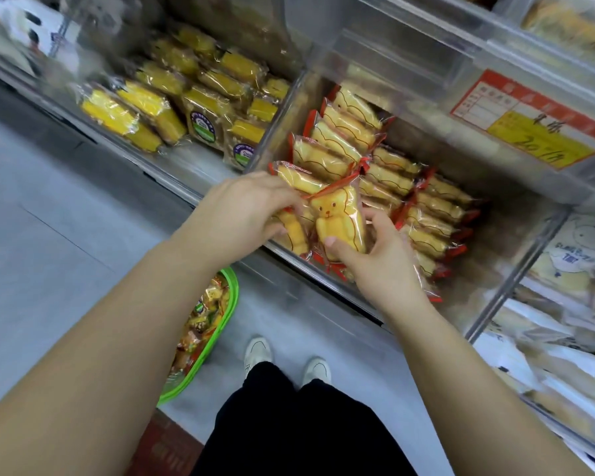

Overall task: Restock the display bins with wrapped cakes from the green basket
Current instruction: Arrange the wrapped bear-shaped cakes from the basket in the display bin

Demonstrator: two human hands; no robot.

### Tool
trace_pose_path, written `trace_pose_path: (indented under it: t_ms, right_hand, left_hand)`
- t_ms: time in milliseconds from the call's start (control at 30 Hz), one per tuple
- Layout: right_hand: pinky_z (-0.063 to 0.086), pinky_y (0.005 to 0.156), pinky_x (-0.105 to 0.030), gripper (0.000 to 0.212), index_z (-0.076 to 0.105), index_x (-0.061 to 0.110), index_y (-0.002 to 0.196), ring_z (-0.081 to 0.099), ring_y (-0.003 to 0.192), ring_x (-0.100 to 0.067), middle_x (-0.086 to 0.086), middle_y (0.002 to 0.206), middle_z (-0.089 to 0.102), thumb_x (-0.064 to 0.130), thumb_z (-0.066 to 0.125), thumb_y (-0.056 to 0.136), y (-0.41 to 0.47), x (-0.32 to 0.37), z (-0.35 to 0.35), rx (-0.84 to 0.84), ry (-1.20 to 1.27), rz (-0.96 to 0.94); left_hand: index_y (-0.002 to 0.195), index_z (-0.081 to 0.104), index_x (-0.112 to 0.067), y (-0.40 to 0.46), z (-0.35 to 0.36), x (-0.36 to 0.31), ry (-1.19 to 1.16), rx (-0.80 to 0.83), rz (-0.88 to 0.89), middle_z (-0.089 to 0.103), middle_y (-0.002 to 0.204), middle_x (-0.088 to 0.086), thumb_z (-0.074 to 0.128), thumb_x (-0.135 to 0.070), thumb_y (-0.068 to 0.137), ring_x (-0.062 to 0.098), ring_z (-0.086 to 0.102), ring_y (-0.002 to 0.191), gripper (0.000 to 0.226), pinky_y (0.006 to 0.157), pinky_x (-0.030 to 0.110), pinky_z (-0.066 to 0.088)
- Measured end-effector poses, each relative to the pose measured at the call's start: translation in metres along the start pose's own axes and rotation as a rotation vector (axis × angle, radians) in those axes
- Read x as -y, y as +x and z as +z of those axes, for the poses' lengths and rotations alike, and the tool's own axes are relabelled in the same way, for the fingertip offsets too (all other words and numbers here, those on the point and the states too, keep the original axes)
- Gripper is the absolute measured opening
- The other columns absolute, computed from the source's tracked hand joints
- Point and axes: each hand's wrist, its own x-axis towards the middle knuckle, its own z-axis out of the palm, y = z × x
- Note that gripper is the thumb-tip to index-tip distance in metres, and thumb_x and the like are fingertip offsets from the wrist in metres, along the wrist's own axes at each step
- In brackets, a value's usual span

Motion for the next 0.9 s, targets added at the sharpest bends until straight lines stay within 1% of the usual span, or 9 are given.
trace_pose_path:
  t_ms: [100, 133, 267, 367, 500, 600, 733, 833, 900]
  right_hand:
    - [0.056, 0.080, -0.036, 0.036, 0.050, 0.035, 0.106, 0.066, 0.086, -0.008, 0.010, 0.096, 0.067, 0.028, 0.072, 0.078, 0.005, -0.003, -0.005, -0.026, 0.074, 0.052]
    - [0.056, 0.080, -0.037, 0.036, 0.051, 0.034, 0.106, 0.066, 0.088, -0.010, 0.009, 0.098, 0.067, 0.027, 0.072, 0.078, 0.007, -0.004, -0.008, -0.038, 0.090, 0.061]
    - [0.053, 0.062, -0.013, 0.034, 0.053, 0.033, 0.103, 0.067, 0.081, -0.002, 0.008, 0.100, 0.068, 0.022, 0.073, 0.078, 0.010, -0.009, -0.019, -0.056, 0.157, 0.073]
    - [0.053, 0.062, -0.012, 0.042, 0.054, 0.024, 0.115, 0.068, 0.084, -0.003, 0.008, 0.100, 0.068, 0.022, 0.073, 0.078, 0.008, -0.013, -0.025, -0.047, 0.148, 0.089]
    - [0.056, 0.072, -0.023, 0.037, 0.058, 0.028, 0.110, 0.068, 0.084, -0.004, 0.009, 0.095, 0.071, 0.026, 0.074, 0.076, 0.006, -0.017, -0.036, -0.096, 0.111, 0.068]
    - [0.054, 0.070, -0.020, 0.034, 0.058, 0.037, 0.103, 0.067, 0.083, 0.000, 0.016, 0.090, 0.071, 0.028, 0.074, 0.075, 0.007, -0.018, -0.044, -0.122, 0.098, 0.046]
    - [0.056, 0.077, -0.030, 0.049, 0.058, 0.023, 0.121, 0.068, 0.087, -0.004, 0.010, 0.099, 0.070, 0.026, 0.074, 0.075, 0.008, -0.015, -0.051, -0.133, 0.087, 0.048]
    - [0.049, 0.059, -0.007, 0.045, 0.054, 0.031, 0.112, 0.060, 0.075, 0.017, 0.024, 0.089, 0.061, 0.021, 0.075, 0.074, 0.007, -0.011, -0.055, -0.137, 0.039, 0.001]
    - [0.042, 0.053, -0.001, 0.047, 0.050, 0.032, 0.108, 0.055, 0.075, 0.023, 0.024, 0.089, 0.057, 0.018, 0.076, 0.072, 0.005, -0.007, -0.055, -0.149, 0.014, -0.039]
  left_hand:
    - [0.103, 0.062, -0.014, 0.004, 0.001, 0.000, -0.012, 0.078, -0.145, 0.062, 0.104, 0.003, 0.069, -0.012, 0.079, 0.025, 0.058, 0.099, 0.025, 0.078, 0.030, 0.041]
    - [0.106, 0.059, -0.011, 0.007, 0.000, -0.002, 0.046, 0.128, -0.201, 0.061, 0.102, 0.007, 0.065, -0.011, 0.082, 0.028, 0.058, 0.096, 0.024, 0.074, 0.031, 0.040]
    - [0.112, 0.047, -0.005, 0.018, 0.003, -0.010, 0.244, 0.252, -0.345, 0.052, 0.082, 0.012, 0.051, 0.001, 0.086, 0.032, 0.054, 0.079, 0.027, 0.061, 0.037, 0.041]
    - [0.117, 0.048, -0.004, 0.023, 0.008, -0.014, 0.329, 0.273, -0.349, 0.057, 0.099, 0.016, 0.049, 0.008, 0.083, 0.035, 0.058, 0.092, 0.036, 0.063, 0.038, 0.041]
    - [0.117, 0.056, -0.015, 0.023, 0.007, -0.011, 0.375, 0.217, -0.163, 0.054, 0.119, 0.004, 0.063, -0.011, 0.084, 0.024, 0.048, 0.114, 0.034, 0.080, 0.038, 0.047]
    - [0.114, 0.059, -0.019, 0.026, 0.002, -0.006, 0.263, 0.323, -0.199, 0.056, 0.118, 0.002, 0.062, -0.015, 0.086, 0.024, 0.053, 0.110, 0.028, 0.087, 0.038, 0.047]
    - [0.110, 0.059, -0.011, 0.032, 0.006, -0.011, 0.339, 0.351, -0.283, 0.058, 0.111, 0.012, 0.050, 0.006, 0.083, 0.032, 0.057, 0.100, 0.033, 0.082, 0.038, 0.048]
    - [0.117, 0.057, -0.012, 0.036, 0.008, -0.015, 0.328, 0.373, -0.292, 0.056, 0.117, 0.012, 0.053, 0.008, 0.080, 0.030, 0.054, 0.107, 0.042, 0.090, 0.041, 0.048]
    - [0.119, 0.055, -0.014, 0.033, 0.009, -0.010, 0.214, 0.248, -0.183, 0.052, 0.122, 0.009, 0.056, 0.008, 0.082, 0.026, 0.047, 0.113, 0.044, 0.093, 0.041, 0.045]
